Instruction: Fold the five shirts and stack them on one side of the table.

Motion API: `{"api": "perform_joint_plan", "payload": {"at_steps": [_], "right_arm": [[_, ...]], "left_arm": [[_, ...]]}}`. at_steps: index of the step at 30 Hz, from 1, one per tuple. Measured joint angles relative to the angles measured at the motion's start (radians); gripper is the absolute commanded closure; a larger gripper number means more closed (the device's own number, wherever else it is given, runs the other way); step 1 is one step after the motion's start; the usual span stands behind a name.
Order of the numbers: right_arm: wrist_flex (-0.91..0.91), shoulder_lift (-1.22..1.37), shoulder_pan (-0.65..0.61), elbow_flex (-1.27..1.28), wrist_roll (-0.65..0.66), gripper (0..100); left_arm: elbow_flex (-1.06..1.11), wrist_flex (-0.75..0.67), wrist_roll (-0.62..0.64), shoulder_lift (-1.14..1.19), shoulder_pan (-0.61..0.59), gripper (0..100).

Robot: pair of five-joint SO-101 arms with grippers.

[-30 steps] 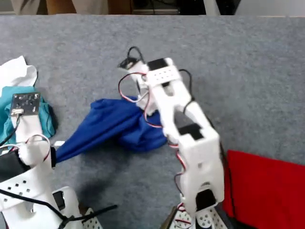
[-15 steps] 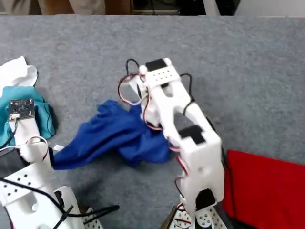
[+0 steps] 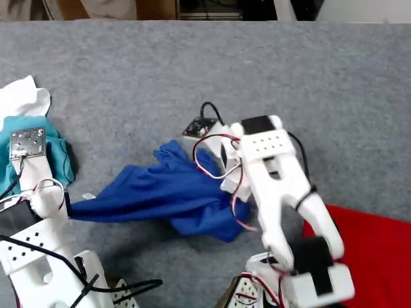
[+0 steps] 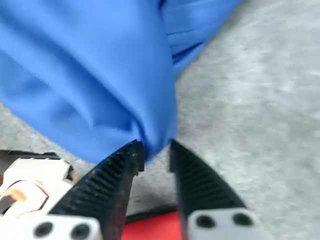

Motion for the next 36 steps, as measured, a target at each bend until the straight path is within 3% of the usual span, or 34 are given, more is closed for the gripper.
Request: {"api": "perform_joint_plan", "payload": {"at_steps": [5, 10, 15, 22, 28, 36], "right_arm": [[0.014, -0.135, -0.006, -0.141, 0.000, 85.0], [-0.064, -0.095, -0.101, -0.292, 0.000, 85.0], [-0.172, 0.170, -0.215, -0.442, -0.026, 84.7], [-0.180, 0.692, -0.304, -0.815, -0.077, 84.7], [0.000, 1.066, -0.313, -1.241, -0.100, 84.7], [0.233, 1.372, -0.345, -1.843, -0.106, 84.7]], "left_arm": [[-0.025, -0.012, 0.000, 0.000, -0.089, 98], [-0.107, -0.012, -0.015, 0.000, -0.173, 98], [-0.158, -0.012, -0.094, 0.000, -0.256, 98], [-0.186, -0.012, -0.160, 0.000, -0.362, 98], [-0.213, -0.012, -0.209, 0.000, -0.456, 98], [-0.342, -0.012, -0.253, 0.000, -0.569, 98]]}}
